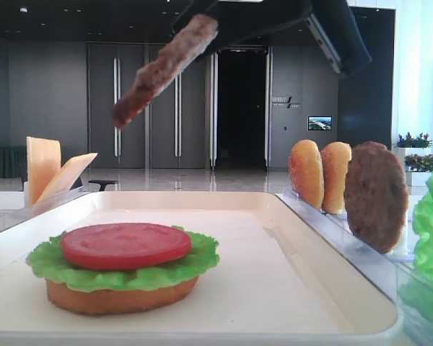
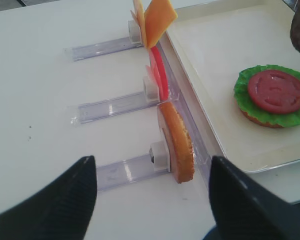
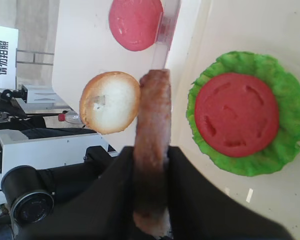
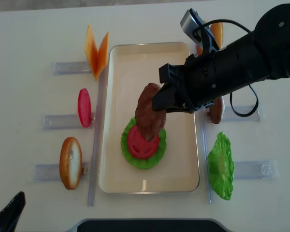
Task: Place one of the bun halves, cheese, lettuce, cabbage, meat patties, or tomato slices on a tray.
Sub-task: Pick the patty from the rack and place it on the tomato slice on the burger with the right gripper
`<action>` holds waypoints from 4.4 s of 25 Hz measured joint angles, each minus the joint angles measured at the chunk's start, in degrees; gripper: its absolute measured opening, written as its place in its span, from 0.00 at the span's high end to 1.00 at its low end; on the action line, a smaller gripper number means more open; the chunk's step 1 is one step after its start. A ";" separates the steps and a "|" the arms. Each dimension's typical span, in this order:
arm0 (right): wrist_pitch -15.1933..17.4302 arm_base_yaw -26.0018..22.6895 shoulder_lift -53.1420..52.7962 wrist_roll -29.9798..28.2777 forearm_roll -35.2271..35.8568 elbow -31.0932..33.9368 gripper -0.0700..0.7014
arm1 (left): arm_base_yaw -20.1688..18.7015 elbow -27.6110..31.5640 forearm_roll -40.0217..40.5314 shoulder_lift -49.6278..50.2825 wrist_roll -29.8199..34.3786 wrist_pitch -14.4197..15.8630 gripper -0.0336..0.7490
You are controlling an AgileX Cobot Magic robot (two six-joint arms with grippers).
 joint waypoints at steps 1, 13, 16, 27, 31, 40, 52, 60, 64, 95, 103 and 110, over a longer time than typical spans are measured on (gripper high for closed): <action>0.00 0.16 0.60 -0.79 0.61 0.00 0.70 | 0.00 0.00 0.00 0.00 0.00 0.00 0.27; 0.46 0.25 4.57 -6.13 6.99 0.00 0.70 | 0.00 0.00 0.00 0.00 0.00 0.00 0.27; 0.69 0.25 4.57 -6.64 7.61 0.00 0.70 | 0.00 0.00 0.00 0.00 0.00 0.00 0.27; -1.75 0.25 4.57 -7.52 7.72 0.00 0.70 | 0.00 0.00 0.00 0.00 0.00 0.00 0.27; -2.16 0.79 4.57 -8.38 7.72 0.00 0.70 | 0.00 0.00 0.00 0.00 0.00 0.00 0.27; -2.00 5.71 4.81 -11.82 8.17 2.37 0.70 | 0.00 0.00 0.00 0.00 0.00 0.00 0.27; -4.86 5.15 4.81 -14.69 9.21 3.76 0.70 | 0.00 0.00 0.00 0.00 0.00 0.00 0.27; -3.24 4.58 7.48 -16.17 10.69 3.76 0.70 | 0.00 0.00 0.00 0.00 0.00 0.00 0.27; -2.28 4.33 8.90 -19.04 14.52 3.81 0.70 | 0.00 0.00 0.00 0.00 0.00 0.00 0.27; 2.00 0.01 13.93 -23.96 20.76 3.70 0.70 | 0.00 0.00 0.00 0.00 0.00 0.00 0.27; 2.98 0.53 13.93 -23.96 21.30 3.70 0.70 | 0.00 0.00 0.00 0.00 0.00 0.00 0.27; 2.96 0.53 14.43 -23.96 21.30 3.70 0.70 | 0.00 0.00 0.00 0.00 0.00 0.00 0.27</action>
